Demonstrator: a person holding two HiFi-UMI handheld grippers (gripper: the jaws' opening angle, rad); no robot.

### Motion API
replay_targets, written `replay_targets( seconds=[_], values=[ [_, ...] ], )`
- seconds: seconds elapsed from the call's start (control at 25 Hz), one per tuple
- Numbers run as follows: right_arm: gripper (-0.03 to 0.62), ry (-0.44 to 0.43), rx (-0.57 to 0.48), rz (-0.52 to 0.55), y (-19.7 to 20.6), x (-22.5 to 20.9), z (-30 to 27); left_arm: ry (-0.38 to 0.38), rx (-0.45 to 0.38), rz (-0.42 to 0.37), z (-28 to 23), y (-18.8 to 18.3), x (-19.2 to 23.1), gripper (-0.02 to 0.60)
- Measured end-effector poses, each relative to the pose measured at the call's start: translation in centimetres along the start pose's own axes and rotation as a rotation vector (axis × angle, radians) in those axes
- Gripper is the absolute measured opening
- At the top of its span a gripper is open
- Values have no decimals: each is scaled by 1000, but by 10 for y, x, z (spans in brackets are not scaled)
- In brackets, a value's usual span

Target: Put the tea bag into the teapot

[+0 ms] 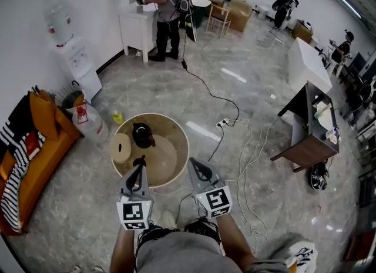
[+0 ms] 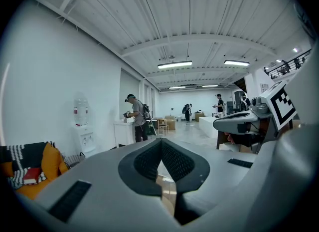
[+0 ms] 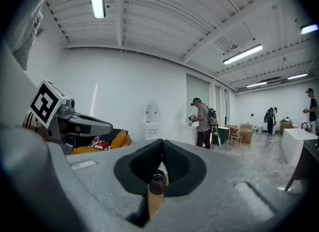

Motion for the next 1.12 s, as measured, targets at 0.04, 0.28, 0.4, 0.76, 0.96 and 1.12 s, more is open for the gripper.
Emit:
replay_targets(
  seconds=[0.04, 0.28, 0.4, 0.76, 0.96, 1.12],
  values=[
    [0, -1, -3, -1, -1, 1, -3, -1, -5, -4, 0, -1, 3, 17],
    [0, -15, -24, 4, -8, 0, -21, -21, -17, -8, -7, -7, 16, 17],
    [0, -42, -31, 7, -8, -1, -39, -49, -12, -4, -16, -5, 25, 17],
    [0, -193, -13, 15, 0, -19, -120, -182, 6, 22, -63, -7, 55, 17],
    [0, -287, 13, 31, 14, -24, -170, -280, 36, 68, -91, 3, 78, 17],
    [0, -364, 60, 29, 35, -21, -205, -346, 56, 123, -110, 21, 94, 17]
  ],
)
Point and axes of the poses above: the fingertips, and each gripper's own axes: z backward along the fingers, x to its left, y out of its underside, the point moved 4 cm from there along z, backward along the fingers, and after that the axes turned 15 degrees about y, right-handed, at the moved point
